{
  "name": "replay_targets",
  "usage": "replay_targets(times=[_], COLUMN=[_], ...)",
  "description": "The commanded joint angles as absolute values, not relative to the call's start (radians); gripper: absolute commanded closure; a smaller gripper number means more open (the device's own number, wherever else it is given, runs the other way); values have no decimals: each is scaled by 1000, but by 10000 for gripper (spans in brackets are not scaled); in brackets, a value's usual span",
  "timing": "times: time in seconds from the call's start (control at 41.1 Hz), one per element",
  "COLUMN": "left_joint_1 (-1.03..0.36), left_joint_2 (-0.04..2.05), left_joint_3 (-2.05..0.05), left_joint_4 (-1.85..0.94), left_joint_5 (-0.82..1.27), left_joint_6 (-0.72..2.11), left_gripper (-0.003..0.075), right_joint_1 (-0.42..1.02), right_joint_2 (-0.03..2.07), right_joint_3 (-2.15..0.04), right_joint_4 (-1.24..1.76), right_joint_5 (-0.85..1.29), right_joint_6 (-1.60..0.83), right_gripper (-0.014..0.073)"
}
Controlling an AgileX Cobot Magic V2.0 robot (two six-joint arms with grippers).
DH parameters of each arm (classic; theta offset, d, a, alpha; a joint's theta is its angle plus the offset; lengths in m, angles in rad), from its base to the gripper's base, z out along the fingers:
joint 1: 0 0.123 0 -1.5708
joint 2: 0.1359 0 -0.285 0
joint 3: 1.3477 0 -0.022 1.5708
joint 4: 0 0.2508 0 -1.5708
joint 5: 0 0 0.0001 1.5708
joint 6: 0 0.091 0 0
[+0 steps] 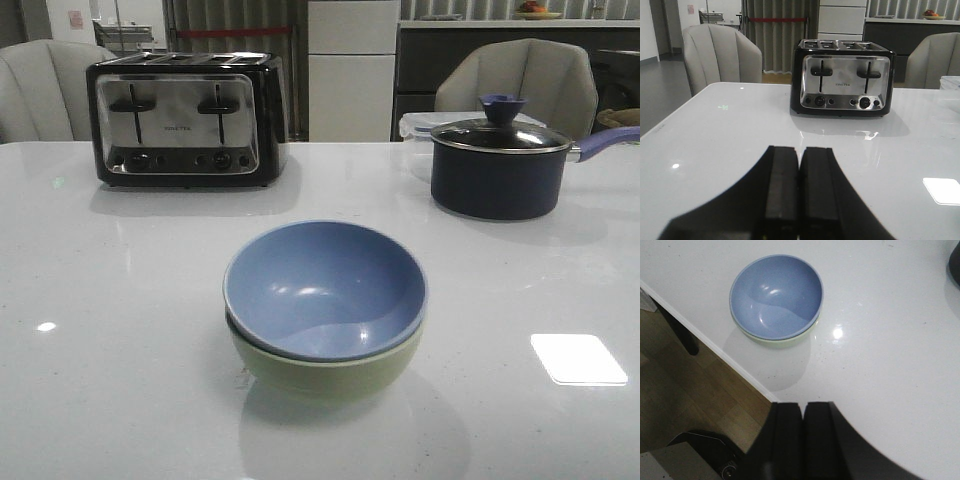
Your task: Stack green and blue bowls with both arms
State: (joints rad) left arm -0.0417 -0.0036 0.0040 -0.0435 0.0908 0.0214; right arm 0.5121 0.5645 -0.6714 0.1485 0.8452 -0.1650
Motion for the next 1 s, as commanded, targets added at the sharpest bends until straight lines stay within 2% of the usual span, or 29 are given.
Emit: replay_targets(times=[0.0, 0.512, 0.828, 0.974], left_joint_1=[-43, -43, -43, -43], left_joint_2=[-25, -25, -23, -23], left_joint_3=[9, 9, 9, 9], left_joint_4=[-43, -43, -43, -43], left_joint_5=[0, 0, 0, 0], left_joint_6=[10, 10, 10, 10], left_gripper=[627, 627, 627, 627], right_joint_1=[512, 504, 199, 88], right_joint_2=[566, 543, 240, 98], right_joint_3=[-700, -682, -394, -250], right_joint_4=[158, 138, 62, 62], right_joint_5=[783, 755, 319, 198], right_joint_6=[-166, -166, -166, -166], right_gripper=[537, 537, 537, 537])
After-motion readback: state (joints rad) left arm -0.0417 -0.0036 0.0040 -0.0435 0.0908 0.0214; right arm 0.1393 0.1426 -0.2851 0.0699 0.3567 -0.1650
